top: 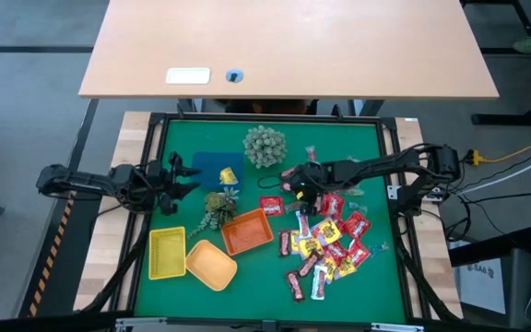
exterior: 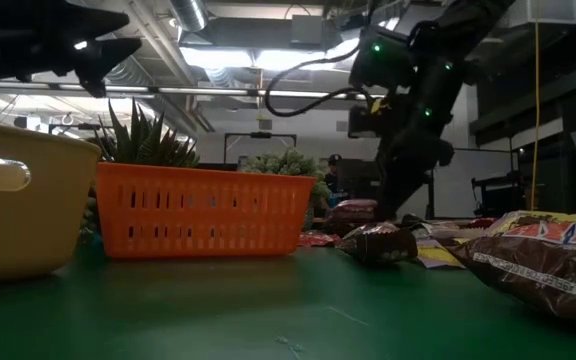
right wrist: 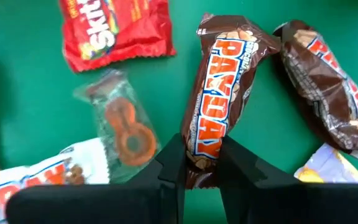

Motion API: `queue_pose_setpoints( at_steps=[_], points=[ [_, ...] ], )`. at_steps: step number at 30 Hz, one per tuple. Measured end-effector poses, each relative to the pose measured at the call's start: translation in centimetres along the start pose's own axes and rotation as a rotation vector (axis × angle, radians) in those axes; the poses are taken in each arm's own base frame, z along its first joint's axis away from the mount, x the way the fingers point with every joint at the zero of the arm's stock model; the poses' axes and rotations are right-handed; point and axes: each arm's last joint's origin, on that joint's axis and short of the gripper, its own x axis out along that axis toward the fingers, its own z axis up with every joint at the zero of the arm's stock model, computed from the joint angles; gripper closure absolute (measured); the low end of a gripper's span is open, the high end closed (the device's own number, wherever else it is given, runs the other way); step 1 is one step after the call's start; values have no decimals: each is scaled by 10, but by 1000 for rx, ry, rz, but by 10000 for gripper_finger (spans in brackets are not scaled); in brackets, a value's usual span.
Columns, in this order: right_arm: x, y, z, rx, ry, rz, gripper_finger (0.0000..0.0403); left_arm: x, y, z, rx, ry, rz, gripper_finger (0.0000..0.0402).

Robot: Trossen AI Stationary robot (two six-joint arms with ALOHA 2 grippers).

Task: Sort candy
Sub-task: Put the brown chocolate into the orange bin

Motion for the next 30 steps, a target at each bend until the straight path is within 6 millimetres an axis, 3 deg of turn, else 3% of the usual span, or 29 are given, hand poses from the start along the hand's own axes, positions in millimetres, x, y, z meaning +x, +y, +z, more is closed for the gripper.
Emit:
queue_pose_setpoints(
  at_steps=[9,18,30],
  points=[
    [-17,4,25,-3,-56,148,336,25,-5,-4,18,71,6,223],
    [-38,5,52,-5,-161,186,336,79,-27,6,230,208,-49,223],
    [-53,10,74,-38,-294,360,336,140,-47,-3,350,311,-81,223]
  ],
)
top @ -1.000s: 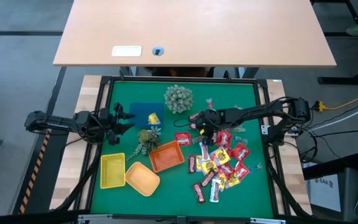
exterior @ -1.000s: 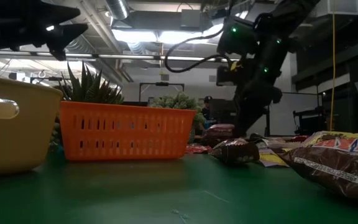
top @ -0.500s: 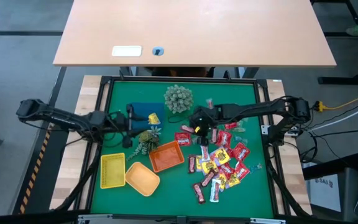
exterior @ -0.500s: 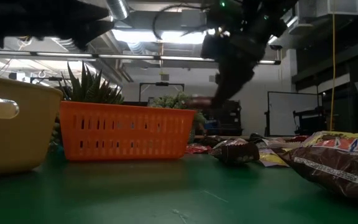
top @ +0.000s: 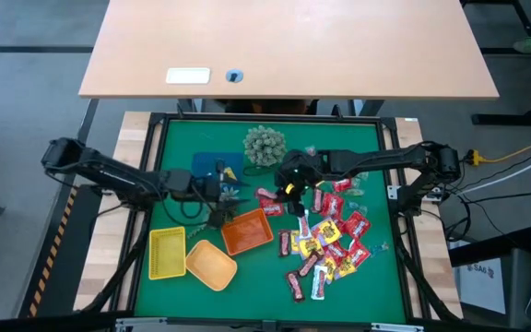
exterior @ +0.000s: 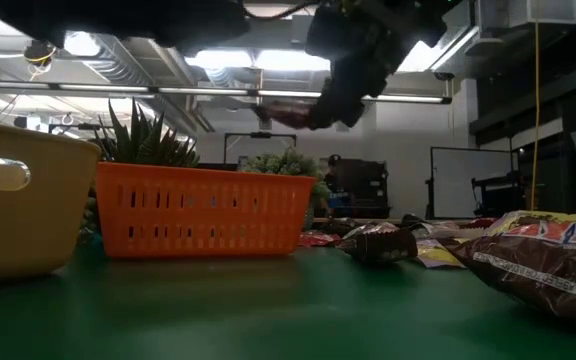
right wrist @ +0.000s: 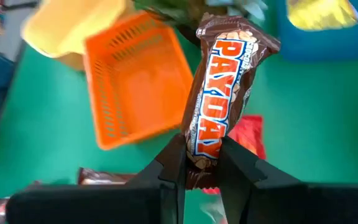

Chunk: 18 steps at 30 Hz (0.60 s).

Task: Sort candy
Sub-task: Put the brown chocolate into the orange bin

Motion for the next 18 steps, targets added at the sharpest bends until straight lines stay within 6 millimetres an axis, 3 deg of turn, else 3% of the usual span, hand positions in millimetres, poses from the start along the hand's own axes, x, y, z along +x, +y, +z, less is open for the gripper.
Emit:
queue_pose_setpoints(
  at_steps=[7,18],
  points=[
    [0,2,8,-84,-82,66,336,18,-6,-11,14,67,-13,223],
    [-2,4,16,-149,-162,121,336,23,-9,-21,22,103,-18,223]
  ],
)
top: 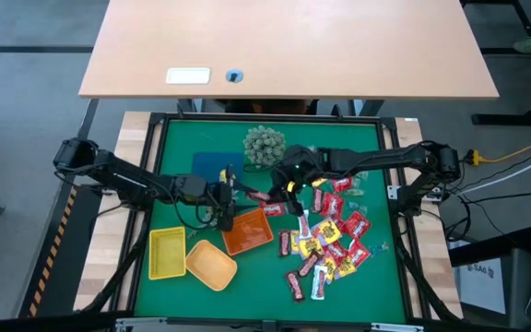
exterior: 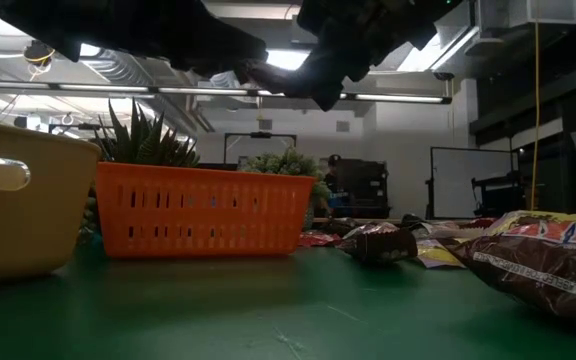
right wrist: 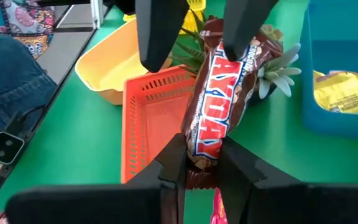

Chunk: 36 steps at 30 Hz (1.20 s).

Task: Sort candy
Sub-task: Put the brown chocolate into the orange bin

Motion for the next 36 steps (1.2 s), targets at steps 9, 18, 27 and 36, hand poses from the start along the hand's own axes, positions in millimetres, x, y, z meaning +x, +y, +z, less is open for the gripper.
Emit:
queue_pose_setpoints(
  at_steps=[9,18,27,36],
  points=[
    [0,0,0,-21,-3,15,336,0,0,0,-17,1,2,223],
    [0,2,-11,33,102,29,336,0,0,-1,-127,13,7,223],
    [-1,2,-11,143,110,22,336,0,0,-2,-242,14,-3,223],
    [3,10,-11,208,119,38,336,0,-2,0,-349,1,-81,223]
  ],
)
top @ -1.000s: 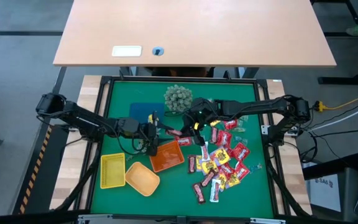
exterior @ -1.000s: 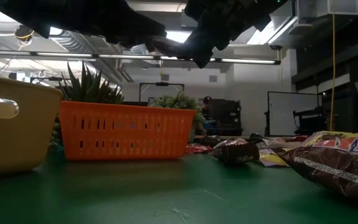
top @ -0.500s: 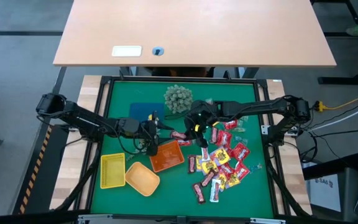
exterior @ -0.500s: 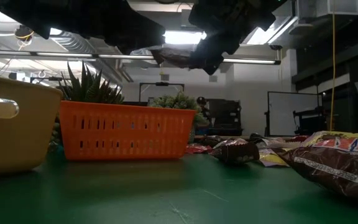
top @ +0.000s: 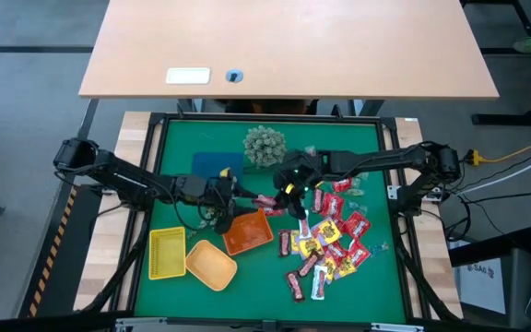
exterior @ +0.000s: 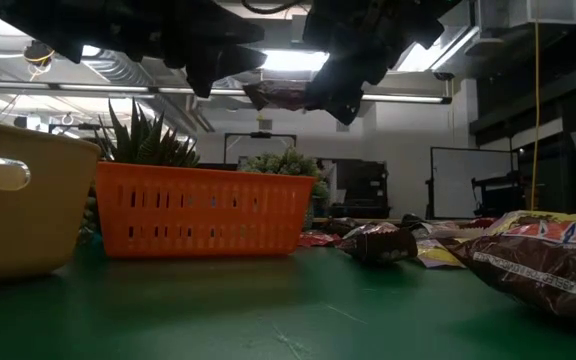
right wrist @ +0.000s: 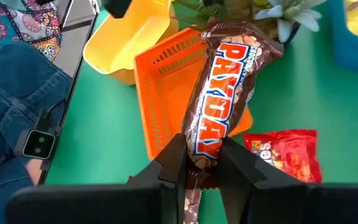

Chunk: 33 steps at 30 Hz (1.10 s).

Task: Sort candy
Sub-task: Put the brown chocolate into the orange bin

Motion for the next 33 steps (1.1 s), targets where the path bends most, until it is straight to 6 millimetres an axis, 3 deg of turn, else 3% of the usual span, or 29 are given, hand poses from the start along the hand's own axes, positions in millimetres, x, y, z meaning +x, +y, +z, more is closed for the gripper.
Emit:
queue_pose_setpoints(
  at_steps=[5,11,17,24,28,33],
  points=[
    [22,23,-4,-74,16,36,336,0,1,0,5,0,4,223],
    [53,37,-8,-169,-20,-51,336,0,1,-1,6,7,5,223],
    [77,33,-12,-192,-55,-133,336,0,0,-1,7,9,4,223],
    [87,27,-16,-178,-48,-141,334,0,0,-1,7,11,2,223],
    [87,27,-16,-178,-48,-140,306,0,0,-2,8,18,2,223],
    [87,26,-17,-176,-45,-141,233,0,0,-3,10,29,3,223]
  ],
)
